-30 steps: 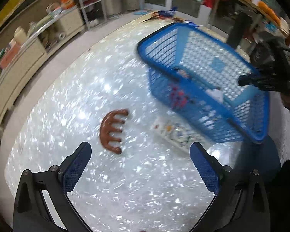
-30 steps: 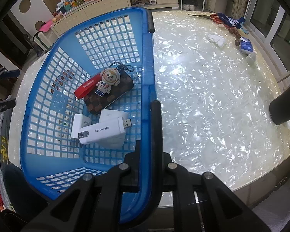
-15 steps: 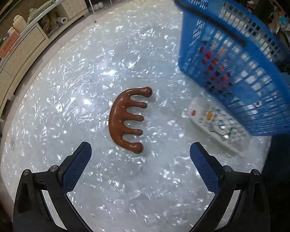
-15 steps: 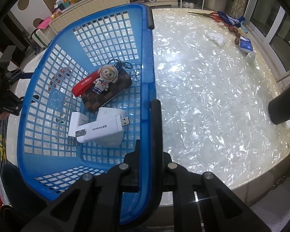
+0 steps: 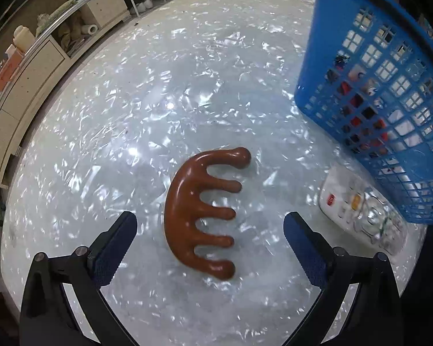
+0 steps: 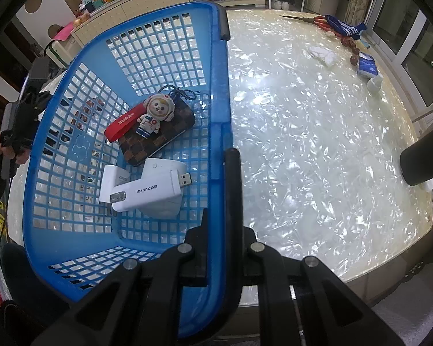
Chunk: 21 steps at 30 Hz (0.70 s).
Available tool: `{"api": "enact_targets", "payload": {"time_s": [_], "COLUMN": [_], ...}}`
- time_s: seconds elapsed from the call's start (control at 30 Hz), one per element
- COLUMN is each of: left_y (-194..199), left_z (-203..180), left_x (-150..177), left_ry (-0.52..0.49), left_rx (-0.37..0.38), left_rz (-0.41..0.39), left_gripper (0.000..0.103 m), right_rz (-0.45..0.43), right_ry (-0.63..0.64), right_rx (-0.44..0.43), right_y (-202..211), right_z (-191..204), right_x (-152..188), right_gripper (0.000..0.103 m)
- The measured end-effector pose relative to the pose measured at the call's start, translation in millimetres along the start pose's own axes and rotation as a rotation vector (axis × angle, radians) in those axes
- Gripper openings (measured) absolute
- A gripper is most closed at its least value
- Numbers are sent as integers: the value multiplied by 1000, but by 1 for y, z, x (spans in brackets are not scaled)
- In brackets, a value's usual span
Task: Organize rigid objects
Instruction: 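Move the left tool back to the brown wooden massage comb, then close the left tool on the brown massage comb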
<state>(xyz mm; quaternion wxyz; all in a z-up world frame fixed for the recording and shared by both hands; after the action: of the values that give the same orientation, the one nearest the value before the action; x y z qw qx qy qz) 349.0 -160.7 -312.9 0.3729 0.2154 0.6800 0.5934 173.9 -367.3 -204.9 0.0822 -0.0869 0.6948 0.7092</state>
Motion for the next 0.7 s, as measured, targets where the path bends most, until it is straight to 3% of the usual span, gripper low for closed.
{"api": "enact_targets", "payload": {"time_s": [0.17, 0.4, 0.5, 0.57, 0.7], "left_y": [-14, -20, -15, -10, -6], "left_z": [6, 14, 18, 20, 19], "left_x": [-6, -10, -9, -9, -6], "left_ry": [-11, 30, 36, 38, 32], "left_rx": [1, 91, 93, 97, 94], "left_rz": [10, -22, -47, -56, -67], "left_gripper": [100, 96, 79, 59, 56], "right_rz": [0, 4, 4, 3, 1], "right_ry": [3, -3, -4, -3, -6], "right_rx": [0, -9, -10, -7, -8], "right_y": [-1, -7, -8, -7, -6], "right_z": [0, 0, 0, 1, 2], "right_x": [-1, -3, -2, -2, -2], "right_gripper": [10, 10, 10, 10, 10]}}
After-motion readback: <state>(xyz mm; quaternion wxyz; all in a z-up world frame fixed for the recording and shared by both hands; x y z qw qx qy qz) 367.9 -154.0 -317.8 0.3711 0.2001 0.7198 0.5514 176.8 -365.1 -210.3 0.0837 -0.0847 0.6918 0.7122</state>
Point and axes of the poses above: each gripper's, at about its wrist camera, not at the fingertips, and y roughly against the way its jaws point, z to its left, x to its underside, the point moved 10 cm from there along -y, roughly the way its jaws point, and after that the axes turned 5 degrees about x, right-handed, at the moved point
